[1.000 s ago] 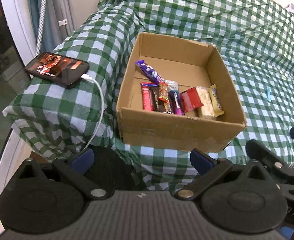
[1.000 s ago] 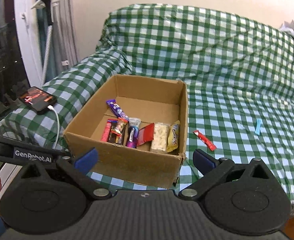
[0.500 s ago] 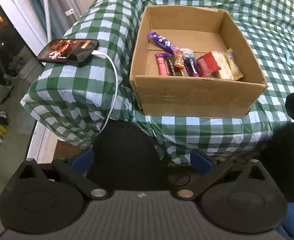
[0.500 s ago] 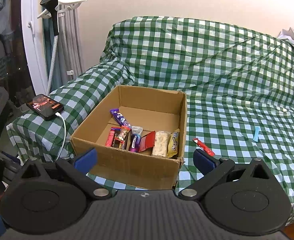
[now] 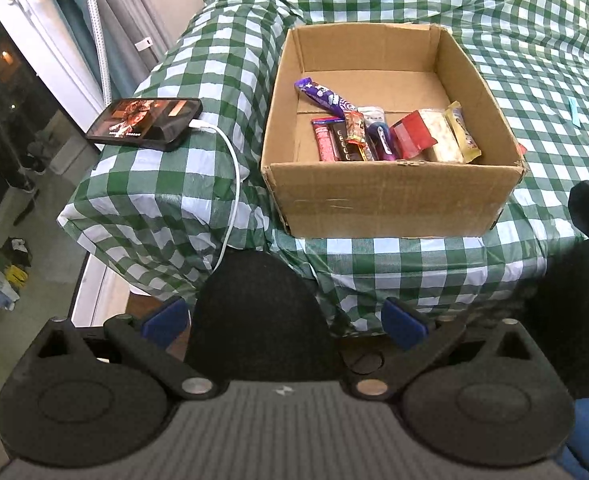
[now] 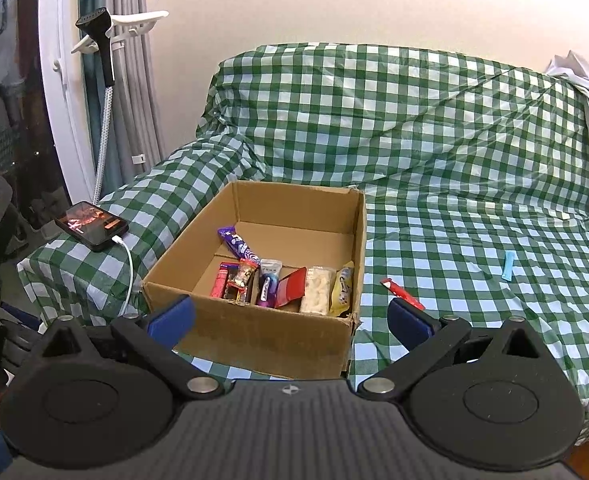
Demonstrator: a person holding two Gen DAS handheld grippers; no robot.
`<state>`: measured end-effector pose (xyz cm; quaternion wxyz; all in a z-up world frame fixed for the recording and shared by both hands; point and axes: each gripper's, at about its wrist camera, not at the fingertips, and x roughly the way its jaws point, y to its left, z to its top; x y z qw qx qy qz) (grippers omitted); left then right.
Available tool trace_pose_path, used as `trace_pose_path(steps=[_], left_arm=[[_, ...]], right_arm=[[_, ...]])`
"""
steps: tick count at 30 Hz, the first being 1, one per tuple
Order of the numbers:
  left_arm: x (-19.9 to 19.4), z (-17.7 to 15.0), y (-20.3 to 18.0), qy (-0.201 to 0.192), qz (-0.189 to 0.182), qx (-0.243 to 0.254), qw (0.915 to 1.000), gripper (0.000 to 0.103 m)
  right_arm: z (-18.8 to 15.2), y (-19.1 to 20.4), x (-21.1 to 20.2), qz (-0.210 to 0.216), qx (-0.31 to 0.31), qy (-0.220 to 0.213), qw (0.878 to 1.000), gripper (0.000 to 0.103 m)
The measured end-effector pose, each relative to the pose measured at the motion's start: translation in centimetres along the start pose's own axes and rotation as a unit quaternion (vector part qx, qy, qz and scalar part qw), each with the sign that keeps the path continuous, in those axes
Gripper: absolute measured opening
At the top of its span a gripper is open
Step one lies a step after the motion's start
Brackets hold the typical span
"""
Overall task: Organize snacks
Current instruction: 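Lift both open tools away from the box, then grasp the red stick packet with the left tool while the right tool grasps the blue stick packet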
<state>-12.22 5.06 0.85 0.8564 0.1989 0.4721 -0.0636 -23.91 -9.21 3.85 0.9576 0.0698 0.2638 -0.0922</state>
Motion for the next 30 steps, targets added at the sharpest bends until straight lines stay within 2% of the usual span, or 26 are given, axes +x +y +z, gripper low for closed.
trace_pose_path(steps=[10,15,19,24,30], left_arm=[[0.1,0.0,-0.9,0.004,0.009,0.014,0.9999,0.103],[0.6,0.5,-1.9,0.012,0.003,0.023,0.9997,0.103],[0.4,1.9,-3.5,0.002,-0.008,0.036,0.9993,0.103],[-0.4,4.8,-7.2,-0.021,-0.038,0.059,0.9973,0.103],[-0.9,9.2,-12.5,-0.031,-0.113,0.048,0.9919,0.103]], right_arm=[[-0.6,-1.4,0.0,0.002,0.029,0.005,1.000,0.102],[-0.9,-2.4,0.5,0.003,0.047,0.012,0.999,0.102],[-0.8,-4.6,1.1,-0.008,0.074,0.016,0.997,0.102],[-0.6,-8.9,1.8,-0.050,0.115,0.014,0.992,0.102],[-0.3,-16.5,1.5,-0.121,0.158,-0.002,0.980,0.102]])
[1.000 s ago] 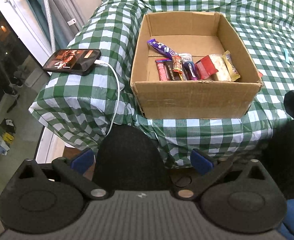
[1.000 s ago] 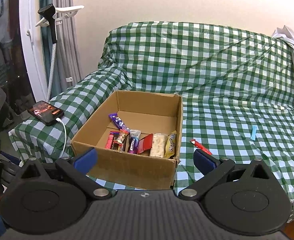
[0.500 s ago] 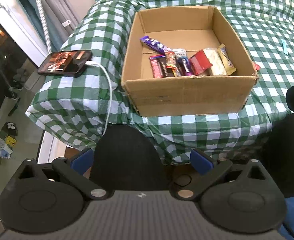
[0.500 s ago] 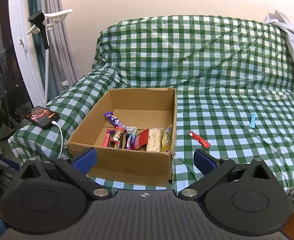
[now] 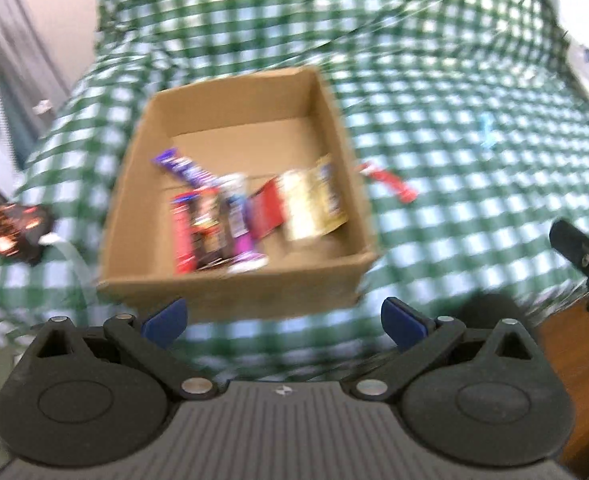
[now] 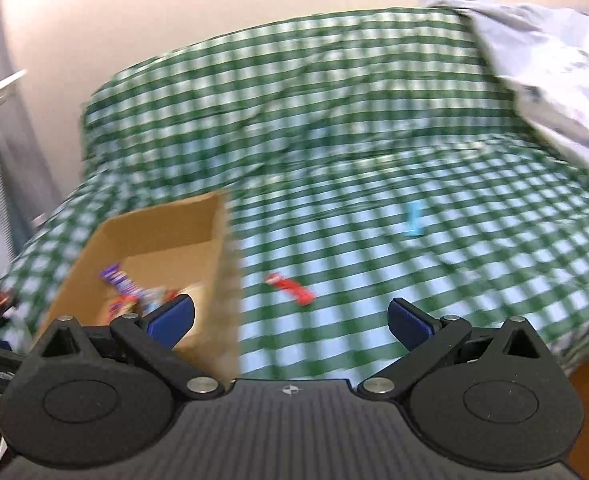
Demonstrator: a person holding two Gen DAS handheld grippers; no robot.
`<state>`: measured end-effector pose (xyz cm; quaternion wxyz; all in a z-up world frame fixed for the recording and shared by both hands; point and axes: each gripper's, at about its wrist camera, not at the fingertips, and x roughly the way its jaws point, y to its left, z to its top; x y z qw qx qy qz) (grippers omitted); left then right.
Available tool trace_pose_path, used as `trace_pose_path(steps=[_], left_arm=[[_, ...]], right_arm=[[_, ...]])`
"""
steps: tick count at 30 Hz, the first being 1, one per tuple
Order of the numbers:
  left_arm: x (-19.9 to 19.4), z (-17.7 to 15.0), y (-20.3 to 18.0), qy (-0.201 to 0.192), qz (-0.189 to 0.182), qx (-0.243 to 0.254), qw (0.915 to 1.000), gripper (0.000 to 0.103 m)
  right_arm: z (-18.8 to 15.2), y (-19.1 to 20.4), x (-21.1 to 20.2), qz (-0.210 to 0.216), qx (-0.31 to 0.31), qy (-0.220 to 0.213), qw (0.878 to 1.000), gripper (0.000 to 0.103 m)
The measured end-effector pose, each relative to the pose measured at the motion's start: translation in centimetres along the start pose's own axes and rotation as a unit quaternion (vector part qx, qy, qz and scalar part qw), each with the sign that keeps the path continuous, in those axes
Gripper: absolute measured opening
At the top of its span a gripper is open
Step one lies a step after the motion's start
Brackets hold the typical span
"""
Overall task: Organize snacks
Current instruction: 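Grasp the red stick packet with the left tool while the right tool grasps the blue stick packet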
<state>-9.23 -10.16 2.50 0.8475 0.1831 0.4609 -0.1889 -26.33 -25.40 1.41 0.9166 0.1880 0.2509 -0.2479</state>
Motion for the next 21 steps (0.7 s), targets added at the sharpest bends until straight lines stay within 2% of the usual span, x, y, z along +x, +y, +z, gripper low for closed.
trace_pose_path(steps=[5,7,10,14,21], left_arm=[[2.1,4.0,-4.5,-0.002,-0.100,-0.043,0.9940,0.103],[3.7,5.8,-6.9,0.017,-0.114,-0.033,0.9928,0.103],[7.5,8.5,-10.5,0.053,-0.110,-0.007,0.9925,0.103],[13.2,10.9,-13.5,0.071,-0.104,-0.045,0.9911,0.103],[23.1,13.2,-16.8,0.106,-0.064,-0.062,0.9903,0.103]], right_arm=[[2.3,-6.2,1.2,-0.062,0.021,-0.016,0.998,0.102],[3.4,-8.7,2.5,-0.081,0.031,-0.018,0.996,0.102],[5.1,-11.7,5.3,-0.101,0.041,-0.023,0.994,0.102],[6.8,-14.7,11.2,-0.122,0.048,-0.014,0.991,0.102],[8.3,-18.7,24.0,-0.111,0.049,0.034,0.992,0.102]])
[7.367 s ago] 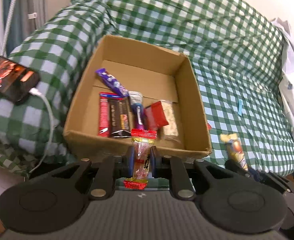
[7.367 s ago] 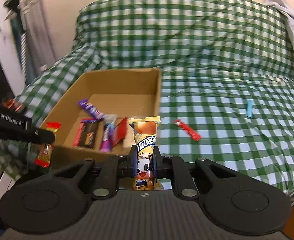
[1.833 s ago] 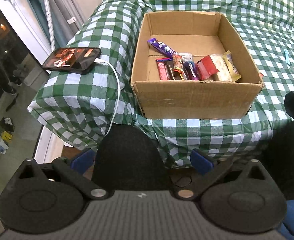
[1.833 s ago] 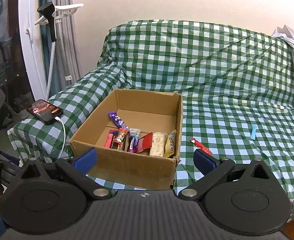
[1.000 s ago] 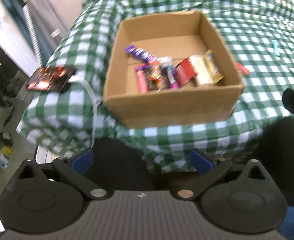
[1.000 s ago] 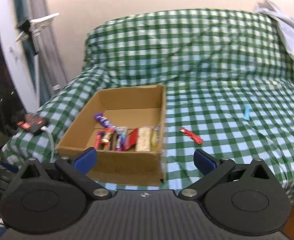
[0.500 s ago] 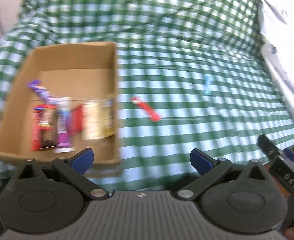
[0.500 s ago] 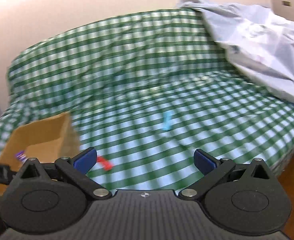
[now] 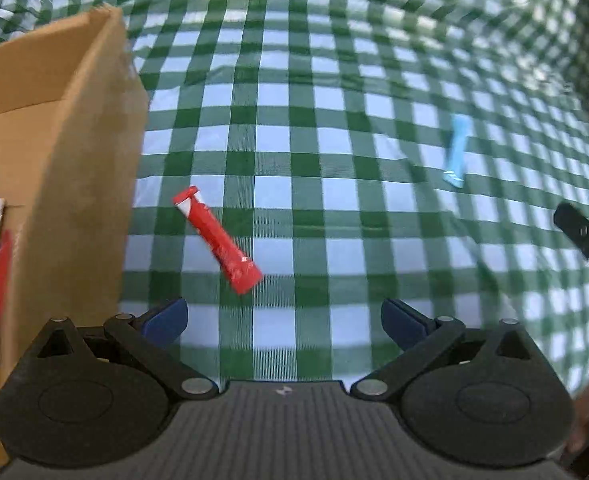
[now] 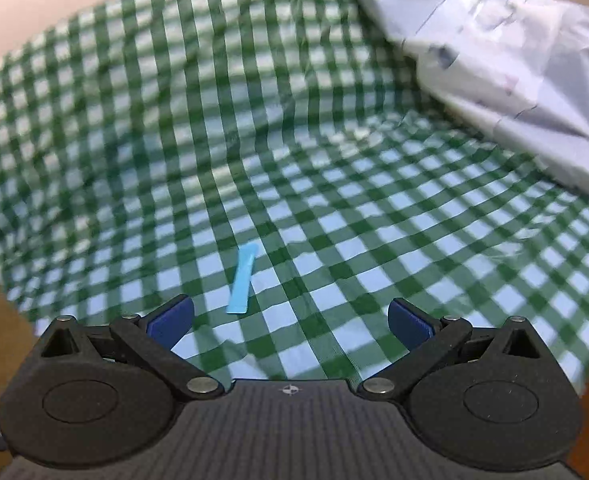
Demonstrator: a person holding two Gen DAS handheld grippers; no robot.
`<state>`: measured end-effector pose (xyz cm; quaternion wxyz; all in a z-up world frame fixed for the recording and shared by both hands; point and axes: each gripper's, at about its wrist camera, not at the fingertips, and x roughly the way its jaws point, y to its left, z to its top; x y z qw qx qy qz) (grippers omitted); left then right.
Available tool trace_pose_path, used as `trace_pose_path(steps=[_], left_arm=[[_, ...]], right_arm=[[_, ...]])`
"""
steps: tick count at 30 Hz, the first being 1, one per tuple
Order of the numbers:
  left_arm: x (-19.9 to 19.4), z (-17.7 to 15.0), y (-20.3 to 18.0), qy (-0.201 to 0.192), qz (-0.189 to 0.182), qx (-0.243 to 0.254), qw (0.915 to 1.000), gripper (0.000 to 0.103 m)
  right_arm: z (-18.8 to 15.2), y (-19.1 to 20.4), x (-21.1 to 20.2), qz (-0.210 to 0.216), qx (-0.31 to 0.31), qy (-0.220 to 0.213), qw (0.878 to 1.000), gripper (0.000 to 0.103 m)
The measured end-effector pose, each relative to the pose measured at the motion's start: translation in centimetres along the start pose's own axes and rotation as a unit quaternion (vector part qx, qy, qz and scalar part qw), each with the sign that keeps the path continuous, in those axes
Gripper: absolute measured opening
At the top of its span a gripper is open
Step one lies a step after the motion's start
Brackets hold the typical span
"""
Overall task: Organize snacks
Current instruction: 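Grasp the red stick packet with the left tool while the right tool grasps the blue stick packet, then carry the red and blue stick packets with both tools over the box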
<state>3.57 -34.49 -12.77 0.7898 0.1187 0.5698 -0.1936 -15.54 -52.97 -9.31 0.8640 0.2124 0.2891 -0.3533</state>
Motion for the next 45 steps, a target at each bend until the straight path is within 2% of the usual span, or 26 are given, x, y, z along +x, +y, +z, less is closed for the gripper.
trace_pose_path(steps=[4,11,14,16,19,20,28,29,30,31,32,33,34,35,36,39,45], left_arm=[[3.7,1.8,0.1,0.012,0.004,-0.025,0.9996,0.103],[8.3,3.0,1.8,0.032,0.029,-0.062,0.9971,0.103],[8.6,3.0,2.4,0.010,0.045,-0.060,0.9971,0.103],[8.7,3.0,2.3,0.005,0.048,-0.052,0.9975,0.103],[8.9,3.0,2.1,0.002,0.049,-0.045,0.9978,0.103],[8.9,3.0,2.1,0.001,0.049,-0.044,0.9978,0.103],[8.7,2.3,1.9,-0.005,0.048,-0.040,0.9980,0.103],[8.6,2.5,2.0,0.000,0.047,-0.041,0.9980,0.103],[8.5,2.6,2.2,0.009,0.051,-0.043,0.9977,0.102],[8.2,2.7,2.5,0.016,0.053,-0.053,0.9970,0.094],[7.7,2.7,3.0,0.012,0.052,-0.070,0.9961,0.086],[7.0,2.7,3.5,0.001,0.048,-0.083,0.9954,0.063],[6.5,2.8,3.9,-0.005,0.039,-0.088,0.9953,0.032],[6.3,2.8,4.1,-0.002,0.024,-0.090,0.9956,0.019],[6.0,2.8,4.5,0.003,0.008,-0.094,0.9955,0.013],[4.3,2.4,5.1,-0.019,-0.016,-0.087,0.9959,0.011],[-0.8,1.3,4.6,-0.076,-0.051,-0.053,0.9944,0.011]], right_arm=[[0.4,0.8,6.2,0.001,-0.017,0.030,0.999,0.102],[0.8,3.2,13.1,0.011,-0.054,0.049,0.997,0.102],[0.7,4.5,15.4,0.023,-0.072,0.053,0.996,0.102],[0.2,5.1,17.3,0.022,-0.082,0.079,0.993,0.103],[-1.0,6.4,17.6,-0.008,-0.125,0.046,0.991,0.103],[-1.1,6.4,17.6,-0.008,-0.123,0.037,0.992,0.103],[-1.3,6.5,17.8,-0.007,-0.127,0.029,0.991,0.102],[-1.5,6.7,17.6,-0.007,-0.130,0.028,0.991,0.101],[-1.6,6.6,17.4,-0.007,-0.132,0.023,0.991,0.089],[-1.7,6.3,16.6,-0.005,-0.134,0.015,0.991,0.080],[-1.8,6.3,16.3,-0.005,-0.141,0.010,0.990,0.062],[-1.9,6.3,16.1,-0.005,-0.146,0.009,0.989,0.054],[-1.9,6.3,16.0,-0.004,-0.149,0.008,0.989,0.038],[-1.9,6.2,15.9,-0.006,-0.151,0.008,0.988,0.023],[-1.9,6.2,15.8,-0.008,-0.153,0.010,0.988,0.020],[-1.7,5.9,15.1,-0.004,-0.145,0.013,0.989,0.019],[-1.0,5.1,10.1,0.011,-0.123,-0.014,0.992,0.019]])
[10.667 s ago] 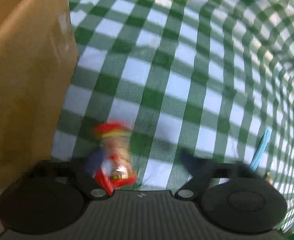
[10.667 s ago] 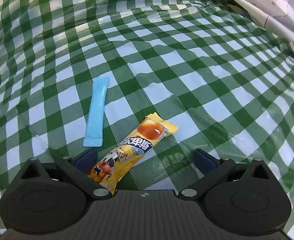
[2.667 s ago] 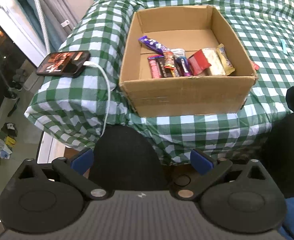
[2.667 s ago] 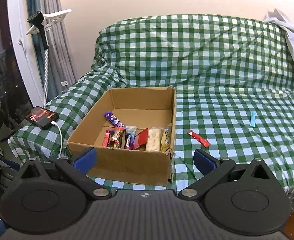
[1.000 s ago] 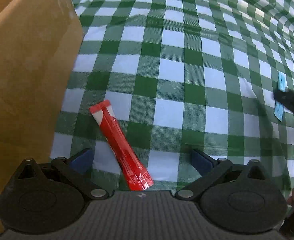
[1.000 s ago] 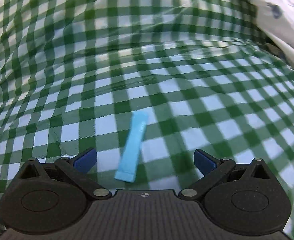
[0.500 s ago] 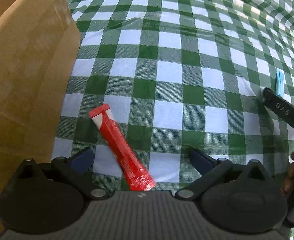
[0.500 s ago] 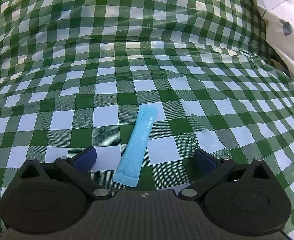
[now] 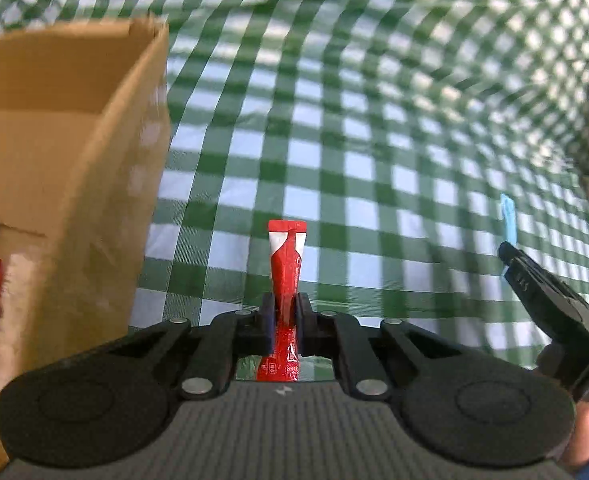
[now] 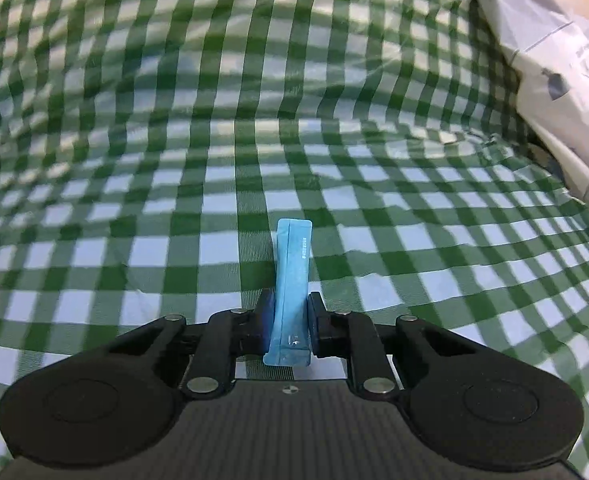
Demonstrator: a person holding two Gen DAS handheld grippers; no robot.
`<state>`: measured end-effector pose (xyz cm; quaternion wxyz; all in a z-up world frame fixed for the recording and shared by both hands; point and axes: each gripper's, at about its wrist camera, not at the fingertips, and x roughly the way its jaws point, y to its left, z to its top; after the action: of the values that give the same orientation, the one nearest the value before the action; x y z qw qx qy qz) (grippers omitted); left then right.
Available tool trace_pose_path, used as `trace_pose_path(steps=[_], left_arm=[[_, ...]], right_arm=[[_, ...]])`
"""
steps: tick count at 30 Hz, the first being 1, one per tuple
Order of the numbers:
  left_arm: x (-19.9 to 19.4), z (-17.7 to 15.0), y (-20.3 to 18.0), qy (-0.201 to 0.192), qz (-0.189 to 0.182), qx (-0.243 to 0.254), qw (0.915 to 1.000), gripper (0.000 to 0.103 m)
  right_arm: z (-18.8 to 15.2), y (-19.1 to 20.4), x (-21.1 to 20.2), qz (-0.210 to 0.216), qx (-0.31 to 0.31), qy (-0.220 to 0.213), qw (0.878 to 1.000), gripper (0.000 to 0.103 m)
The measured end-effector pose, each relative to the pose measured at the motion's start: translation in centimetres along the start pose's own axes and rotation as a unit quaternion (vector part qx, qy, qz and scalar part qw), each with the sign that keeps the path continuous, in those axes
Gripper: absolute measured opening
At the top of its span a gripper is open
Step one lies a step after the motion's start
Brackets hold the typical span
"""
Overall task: Organize snacks
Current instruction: 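Carry the red and blue stick packets with both tools over the box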
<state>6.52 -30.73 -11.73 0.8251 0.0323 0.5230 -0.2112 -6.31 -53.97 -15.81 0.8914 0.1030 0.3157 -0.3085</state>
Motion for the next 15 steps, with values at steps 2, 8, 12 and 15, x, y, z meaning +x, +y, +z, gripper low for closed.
trace_pose_path(steps=[2,8,12,15], left_arm=[[-2.1,-0.4,-0.3,-0.012,-0.013,0.014,0.9998,0.011],[-8.6,-2.3,1.1,-0.041,-0.035,0.051,0.9973,0.011],[-13.3,-4.2,3.6,-0.062,-0.030,0.067,0.9954,0.011],[-16.4,-5.8,6.0,-0.069,-0.023,0.070,0.9949,0.011]], right_arm=[[0.3,-0.1,-2.2,0.006,0.012,-0.008,1.000,0.019],[0.7,1.1,-10.6,0.036,0.026,-0.048,0.998,0.019],[0.2,3.1,-16.8,0.071,0.026,-0.072,0.995,0.019],[-0.8,5.7,-21.3,0.101,0.020,-0.078,0.992,0.019]])
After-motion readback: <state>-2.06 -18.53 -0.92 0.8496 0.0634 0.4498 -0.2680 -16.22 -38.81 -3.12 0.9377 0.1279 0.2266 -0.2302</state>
